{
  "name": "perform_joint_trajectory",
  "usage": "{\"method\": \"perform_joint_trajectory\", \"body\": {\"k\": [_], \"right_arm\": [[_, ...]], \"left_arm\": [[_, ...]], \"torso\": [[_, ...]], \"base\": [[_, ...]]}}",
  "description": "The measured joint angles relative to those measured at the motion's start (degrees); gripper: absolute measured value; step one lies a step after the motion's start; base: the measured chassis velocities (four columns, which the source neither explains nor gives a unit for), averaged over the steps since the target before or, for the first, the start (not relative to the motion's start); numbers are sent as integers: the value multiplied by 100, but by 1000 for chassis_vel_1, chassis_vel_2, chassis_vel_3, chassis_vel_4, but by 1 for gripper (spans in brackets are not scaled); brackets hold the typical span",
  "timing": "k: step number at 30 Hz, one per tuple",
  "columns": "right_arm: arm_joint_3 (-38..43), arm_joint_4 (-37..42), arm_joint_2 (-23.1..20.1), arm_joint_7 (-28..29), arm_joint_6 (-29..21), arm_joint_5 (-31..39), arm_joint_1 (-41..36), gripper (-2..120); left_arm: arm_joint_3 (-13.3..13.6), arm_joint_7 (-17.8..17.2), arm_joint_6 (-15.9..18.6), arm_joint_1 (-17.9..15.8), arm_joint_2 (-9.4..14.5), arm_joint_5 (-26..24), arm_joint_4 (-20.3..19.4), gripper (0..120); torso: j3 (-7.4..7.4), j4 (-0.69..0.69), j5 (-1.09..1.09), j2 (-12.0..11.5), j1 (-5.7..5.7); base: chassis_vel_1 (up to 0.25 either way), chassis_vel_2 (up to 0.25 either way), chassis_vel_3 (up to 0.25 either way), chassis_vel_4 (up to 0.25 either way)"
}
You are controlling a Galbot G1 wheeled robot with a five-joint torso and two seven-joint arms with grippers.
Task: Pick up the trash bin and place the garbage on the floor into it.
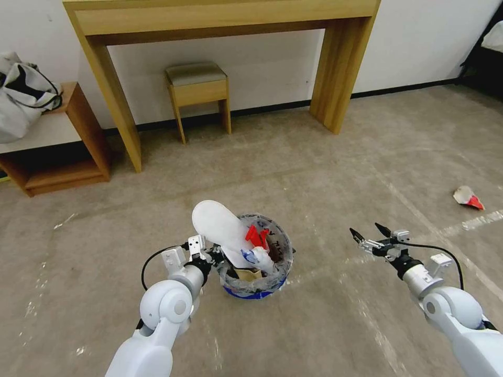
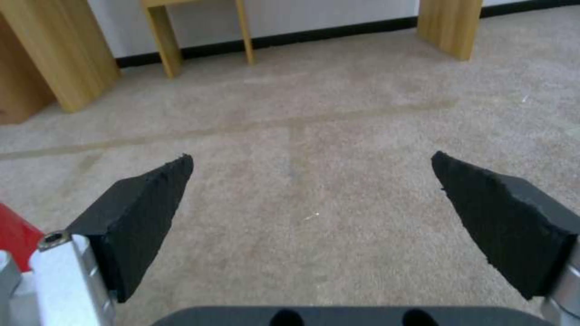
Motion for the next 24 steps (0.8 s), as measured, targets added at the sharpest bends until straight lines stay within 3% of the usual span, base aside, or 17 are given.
{"method": "perform_joint_trajectory", "body": {"k": [24], "right_arm": [[84,-10,-18,-24,100,-42,-136,100]], "left_arm": [[45,80,3,95,-22,332,-5,1]], "torso": [[-2,0,0,0,-1]], "base": [[5,-6,-5,6]]}}
